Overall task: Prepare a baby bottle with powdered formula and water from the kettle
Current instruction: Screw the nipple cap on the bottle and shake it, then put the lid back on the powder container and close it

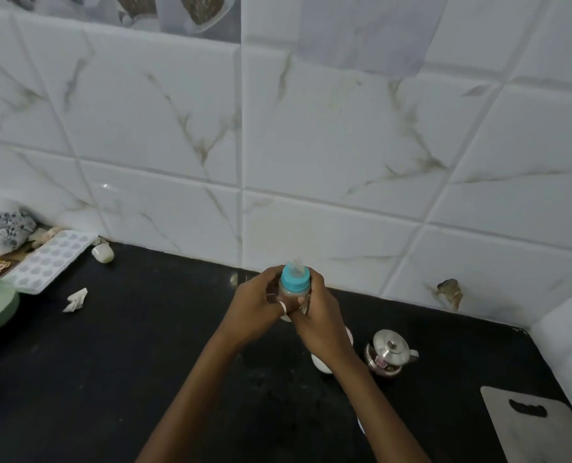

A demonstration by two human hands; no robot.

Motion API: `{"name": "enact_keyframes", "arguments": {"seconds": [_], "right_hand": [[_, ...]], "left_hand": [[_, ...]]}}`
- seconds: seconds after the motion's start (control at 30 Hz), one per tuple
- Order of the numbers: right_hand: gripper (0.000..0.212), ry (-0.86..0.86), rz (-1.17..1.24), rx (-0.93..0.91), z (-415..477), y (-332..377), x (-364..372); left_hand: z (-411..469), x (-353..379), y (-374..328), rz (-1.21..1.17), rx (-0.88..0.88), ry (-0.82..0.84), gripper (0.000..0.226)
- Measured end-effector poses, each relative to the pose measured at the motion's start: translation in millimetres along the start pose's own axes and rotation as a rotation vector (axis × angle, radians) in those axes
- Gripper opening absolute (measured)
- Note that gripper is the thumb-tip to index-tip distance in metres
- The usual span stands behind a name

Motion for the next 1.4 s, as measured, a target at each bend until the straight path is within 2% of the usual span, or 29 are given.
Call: {"name": "enact_keyframes", "arguments": {"seconds": [0.2, 0.47, 0.83, 0.93, 1.03, 1.1, 1.2, 1.3, 1.4], "right_hand": [[0.065, 0.012, -0.055, 0.124, -7, -59, 37], [0.052, 0.015, -0.047, 0.296, -6, -126, 72], [0.065, 0.047, -0.089, 0.398, -10, -166, 86], [0.082, 0.061, -0.105, 0.433, -8, -168, 86], [0.095, 0.038, -0.080, 0.481, -13, -160, 81], [0.091, 0.001, -0.068, 0.496, -26, -153, 75], [0.077, -0.014, -0.104, 0.501, -59, -147, 63], [0.060, -0.027, -0.121, 0.518, -92, -145, 39], [0.050, -0.099, -0.125, 0.561, -118, -148, 7]], "left_hand": [[-2, 28, 63, 0.021, -0.057, 0.052, 0.063], [6, 66, 136, 0.045, -0.205, 0.117, 0.064], [7, 92, 179, -0.011, -0.298, 0.174, 0.066], [8, 92, 178, 0.001, -0.305, 0.180, 0.069], [-2, 91, 172, -0.022, -0.392, 0.152, 0.079], [-21, 89, 161, -0.022, -0.472, 0.011, 0.074], [-63, 94, 136, 0.031, -0.505, -0.223, 0.050], [-92, 117, 116, 0.108, -0.416, -0.196, 0.041], [-94, 146, 104, 0.123, -0.346, -0.069, 0.054]]}}
Point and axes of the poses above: each hand's wrist, its own z-axis towards the middle knuckle, its own x-axis out of the palm, y = z × x, the point moved 1 cm from there along z, towards the middle knuckle, and after that the axes turned 12 degrees about z, right-handed, at the moved point
